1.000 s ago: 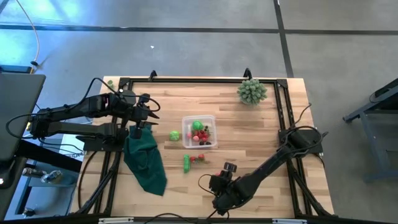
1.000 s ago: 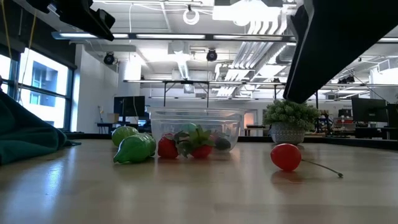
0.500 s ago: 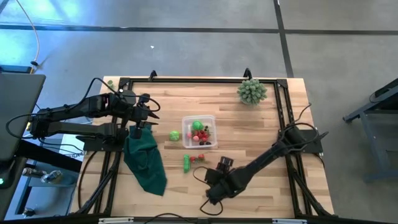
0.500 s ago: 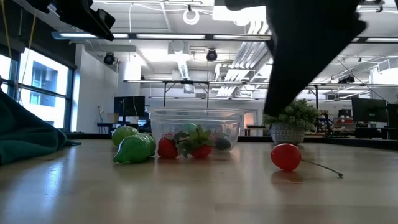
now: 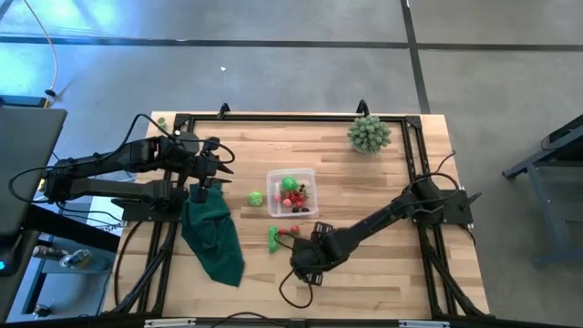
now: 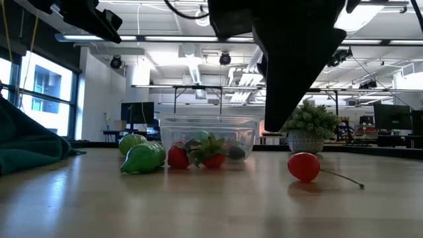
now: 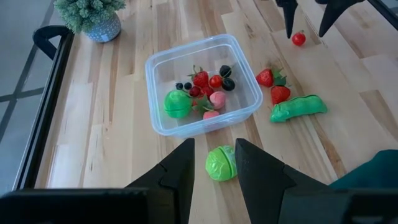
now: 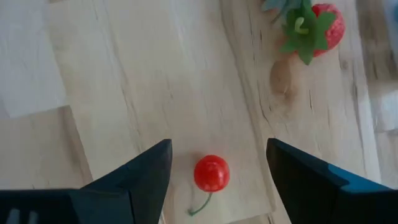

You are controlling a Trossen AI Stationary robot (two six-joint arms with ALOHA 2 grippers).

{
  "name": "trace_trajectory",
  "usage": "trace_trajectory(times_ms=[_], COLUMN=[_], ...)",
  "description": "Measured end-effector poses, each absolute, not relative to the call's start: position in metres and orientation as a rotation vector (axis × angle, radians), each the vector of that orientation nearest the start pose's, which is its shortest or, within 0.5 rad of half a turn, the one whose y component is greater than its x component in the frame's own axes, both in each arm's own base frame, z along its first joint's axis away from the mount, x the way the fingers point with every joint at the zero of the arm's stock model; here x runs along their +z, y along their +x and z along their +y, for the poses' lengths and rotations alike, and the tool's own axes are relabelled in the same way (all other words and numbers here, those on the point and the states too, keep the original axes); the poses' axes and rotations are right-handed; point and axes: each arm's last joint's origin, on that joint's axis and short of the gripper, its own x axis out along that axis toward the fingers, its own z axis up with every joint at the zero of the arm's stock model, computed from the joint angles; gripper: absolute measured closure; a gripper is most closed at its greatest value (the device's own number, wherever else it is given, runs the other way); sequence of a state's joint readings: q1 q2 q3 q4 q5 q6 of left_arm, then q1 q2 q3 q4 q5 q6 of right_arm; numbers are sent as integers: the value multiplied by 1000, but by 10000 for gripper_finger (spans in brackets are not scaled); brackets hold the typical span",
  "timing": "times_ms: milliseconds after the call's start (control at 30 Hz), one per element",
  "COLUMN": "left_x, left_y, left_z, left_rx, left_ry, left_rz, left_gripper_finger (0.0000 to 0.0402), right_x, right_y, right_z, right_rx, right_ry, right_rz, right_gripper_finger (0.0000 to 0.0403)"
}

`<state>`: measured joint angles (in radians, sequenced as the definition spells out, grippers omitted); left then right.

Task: Pick and placing Produce into tupperware
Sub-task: Put the red cherry into the transparent bin

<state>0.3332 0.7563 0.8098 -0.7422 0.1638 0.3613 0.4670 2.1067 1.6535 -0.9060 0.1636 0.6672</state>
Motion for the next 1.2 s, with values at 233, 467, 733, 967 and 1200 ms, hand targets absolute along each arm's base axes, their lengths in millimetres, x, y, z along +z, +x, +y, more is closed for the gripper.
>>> trace_trajectory(times_ms=[233, 467, 733, 967, 1200], left_x=[296, 297, 297, 297, 297], left_y=[137, 137, 137, 137, 137], left_z=[43, 43, 43, 43, 43], left_rx=[40, 40, 40, 40, 40], left_ry=[177, 177, 178, 177, 177], left_rz=[687, 686, 686, 686, 687], left_gripper_finger=[295, 295, 295, 295, 295], right_x=[183, 178, 164, 158, 156], right_y=[384, 385, 386, 386, 386], right_z=[174, 168, 168, 166, 165], right_rx=[-100, -104, -99, -111, -120], right_ry=[246, 295, 281, 271, 275], right_rz=[1375, 1426, 1482, 1513, 1526], right_gripper_finger=[149, 149, 149, 149, 166])
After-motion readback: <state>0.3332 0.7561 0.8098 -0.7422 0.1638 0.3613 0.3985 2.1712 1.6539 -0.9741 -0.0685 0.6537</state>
